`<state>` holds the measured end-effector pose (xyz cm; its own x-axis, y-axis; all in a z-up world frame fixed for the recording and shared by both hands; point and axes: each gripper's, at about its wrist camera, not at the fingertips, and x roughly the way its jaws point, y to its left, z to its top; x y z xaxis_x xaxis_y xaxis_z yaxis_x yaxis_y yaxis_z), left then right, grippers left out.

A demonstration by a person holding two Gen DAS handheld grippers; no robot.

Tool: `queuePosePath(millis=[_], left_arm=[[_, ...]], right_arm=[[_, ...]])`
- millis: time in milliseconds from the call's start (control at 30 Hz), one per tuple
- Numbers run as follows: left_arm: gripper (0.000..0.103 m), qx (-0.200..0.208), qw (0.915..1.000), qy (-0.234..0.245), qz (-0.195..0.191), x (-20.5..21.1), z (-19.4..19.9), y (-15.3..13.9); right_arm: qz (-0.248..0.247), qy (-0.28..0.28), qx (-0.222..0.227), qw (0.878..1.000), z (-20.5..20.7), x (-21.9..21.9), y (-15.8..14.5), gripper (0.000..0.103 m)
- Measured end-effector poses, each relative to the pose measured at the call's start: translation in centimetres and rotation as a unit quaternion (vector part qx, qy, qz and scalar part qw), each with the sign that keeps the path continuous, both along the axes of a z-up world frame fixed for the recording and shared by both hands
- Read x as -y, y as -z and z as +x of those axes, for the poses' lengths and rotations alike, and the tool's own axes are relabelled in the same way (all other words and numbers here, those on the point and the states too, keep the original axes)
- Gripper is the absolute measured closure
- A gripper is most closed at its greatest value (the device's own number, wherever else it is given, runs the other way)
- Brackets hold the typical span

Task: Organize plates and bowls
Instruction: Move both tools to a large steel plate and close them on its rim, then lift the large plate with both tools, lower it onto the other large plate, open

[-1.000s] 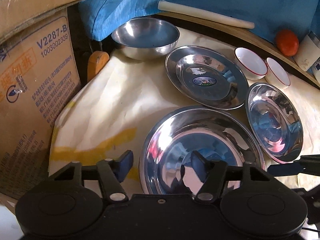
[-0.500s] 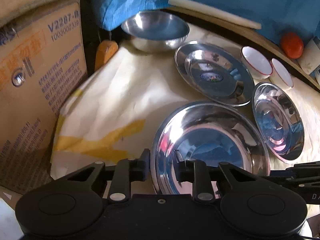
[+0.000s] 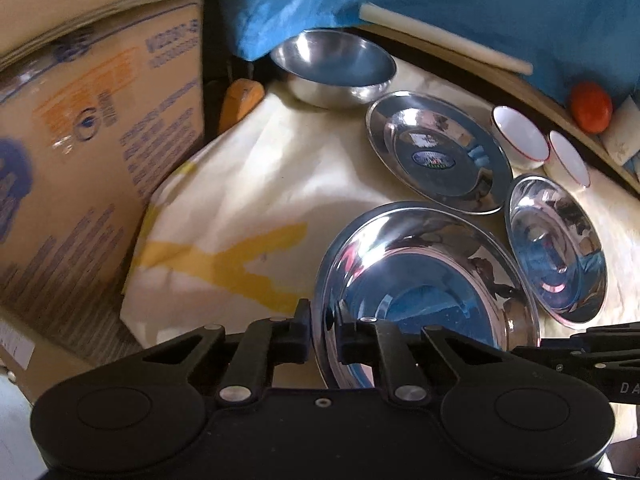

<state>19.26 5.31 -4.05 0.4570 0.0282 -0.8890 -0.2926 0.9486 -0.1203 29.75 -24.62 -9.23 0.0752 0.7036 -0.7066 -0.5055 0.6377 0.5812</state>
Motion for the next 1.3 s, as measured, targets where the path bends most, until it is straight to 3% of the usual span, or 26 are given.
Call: queuePosePath(millis=[300, 600, 967, 1300], left_arm=[[0.092, 0.036, 0.9991, -0.023, -0.008, 0.6, -1.7, -2.5], [0.092, 0.080, 0.9965, 0.011, -0.020, 4.4, 1.7, -4.1], [0.092, 0.079, 0.9923, 0.085, -0.043, 10.8, 7.9, -2.4], [0.092, 0.055, 0.9932, 0.098, -0.030, 12.6, 11.2, -0.6]], right_arm=[[0.010, -0.009, 0.054, 0.998, -1.0, 0.7, -2.3, 0.084], [0.011, 0.061, 0.078, 0.995, -0.6, 5.4, -3.7, 0.084], [-0.012, 0.151, 0.079, 0.985, 1.5, 12.5, -3.4, 0.084], [-0.034, 0.152, 0.069, 0.985, 4.3, 13.4, -2.1, 0.084]])
